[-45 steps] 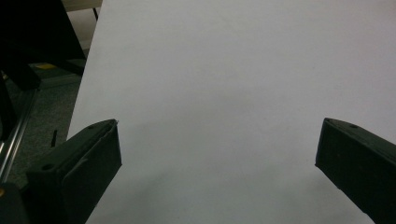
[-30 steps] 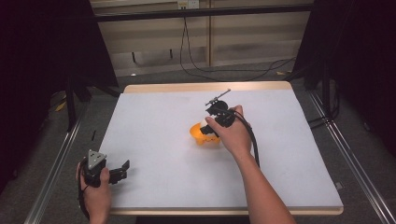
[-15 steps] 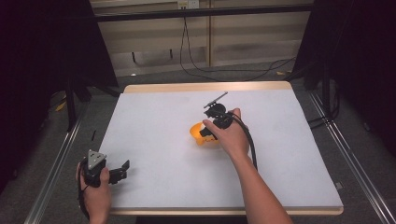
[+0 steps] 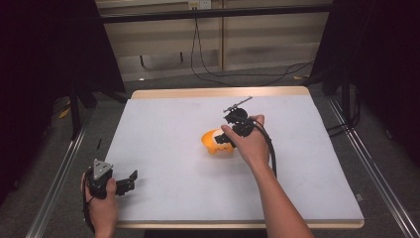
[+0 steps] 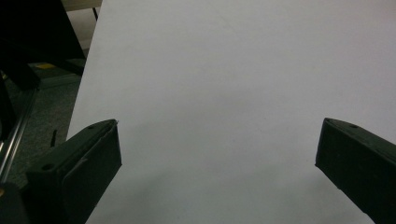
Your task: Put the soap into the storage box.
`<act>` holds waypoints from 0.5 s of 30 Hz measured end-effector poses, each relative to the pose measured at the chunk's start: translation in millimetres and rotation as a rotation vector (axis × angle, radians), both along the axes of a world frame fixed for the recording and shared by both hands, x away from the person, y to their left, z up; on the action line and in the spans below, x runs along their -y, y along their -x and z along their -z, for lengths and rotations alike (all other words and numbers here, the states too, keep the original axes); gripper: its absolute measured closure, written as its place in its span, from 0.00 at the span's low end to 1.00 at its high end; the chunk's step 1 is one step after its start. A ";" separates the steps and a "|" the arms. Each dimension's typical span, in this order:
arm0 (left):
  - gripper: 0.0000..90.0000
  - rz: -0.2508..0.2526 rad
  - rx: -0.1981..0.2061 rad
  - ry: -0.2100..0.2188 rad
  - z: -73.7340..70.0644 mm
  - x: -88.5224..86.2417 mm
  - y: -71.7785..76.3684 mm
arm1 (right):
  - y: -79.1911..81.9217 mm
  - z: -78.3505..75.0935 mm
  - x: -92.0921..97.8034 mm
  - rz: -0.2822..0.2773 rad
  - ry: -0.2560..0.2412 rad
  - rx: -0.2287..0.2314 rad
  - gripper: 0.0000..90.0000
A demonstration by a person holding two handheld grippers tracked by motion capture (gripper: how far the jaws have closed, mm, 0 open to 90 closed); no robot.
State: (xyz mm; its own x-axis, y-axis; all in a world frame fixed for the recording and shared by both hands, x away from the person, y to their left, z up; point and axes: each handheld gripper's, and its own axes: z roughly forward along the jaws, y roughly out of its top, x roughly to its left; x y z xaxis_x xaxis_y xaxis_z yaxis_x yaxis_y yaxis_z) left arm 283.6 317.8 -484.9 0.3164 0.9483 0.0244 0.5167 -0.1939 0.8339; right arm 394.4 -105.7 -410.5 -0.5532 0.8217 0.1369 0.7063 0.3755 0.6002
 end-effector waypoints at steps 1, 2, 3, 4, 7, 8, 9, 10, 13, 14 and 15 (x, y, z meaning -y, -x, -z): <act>0.00 0.000 0.000 0.000 0.0 0.0 0.0 | 1.4 -0.5 2.4 -0.004 -0.004 0.009 0.16; 0.00 0.000 0.000 0.000 0.0 0.0 0.0 | 3.4 -1.4 4.3 0.005 -0.007 0.003 0.16; 0.00 0.000 0.000 0.000 0.0 0.0 0.0 | 4.3 -1.4 6.8 0.001 -0.009 0.017 0.15; 0.00 -0.001 -0.001 0.000 0.0 -0.1 0.0 | 6.3 -2.2 9.1 0.009 -0.012 0.009 0.15; 0.00 -0.003 0.000 0.001 0.0 -0.1 0.0 | 10.5 -2.4 17.6 0.011 -0.025 0.011 0.14; 0.00 -0.003 -0.001 0.001 0.0 -0.1 -0.1 | 11.7 -1.9 20.7 0.007 -0.024 0.020 0.13; 0.00 -0.003 -0.001 0.003 0.0 -0.2 -0.1 | 13.6 -1.4 23.6 0.006 -0.029 0.022 0.14; 0.00 -0.003 -0.001 0.004 0.0 -0.2 -0.1 | 15.5 -1.0 26.4 0.010 -0.022 0.030 0.13; 0.00 -0.004 0.000 0.003 0.0 -0.3 0.0 | 20.7 0.6 34.5 0.013 -0.020 0.042 0.12; 0.00 -0.003 -0.001 0.003 0.0 -0.4 -0.1 | 23.0 1.5 38.1 0.022 -0.021 0.045 0.12; 0.00 -0.004 -0.002 0.004 0.0 -0.4 -0.2 | 24.5 2.2 41.3 0.021 -0.029 0.040 0.11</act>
State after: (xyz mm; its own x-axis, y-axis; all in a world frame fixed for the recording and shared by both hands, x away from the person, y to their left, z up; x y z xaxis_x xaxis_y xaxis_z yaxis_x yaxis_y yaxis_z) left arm 283.8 318.2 -484.8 0.3130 0.9495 0.0206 0.5187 -0.1891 0.8338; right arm 369.9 -147.0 -412.6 -0.5415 0.8292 0.1388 0.6891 0.3431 0.6383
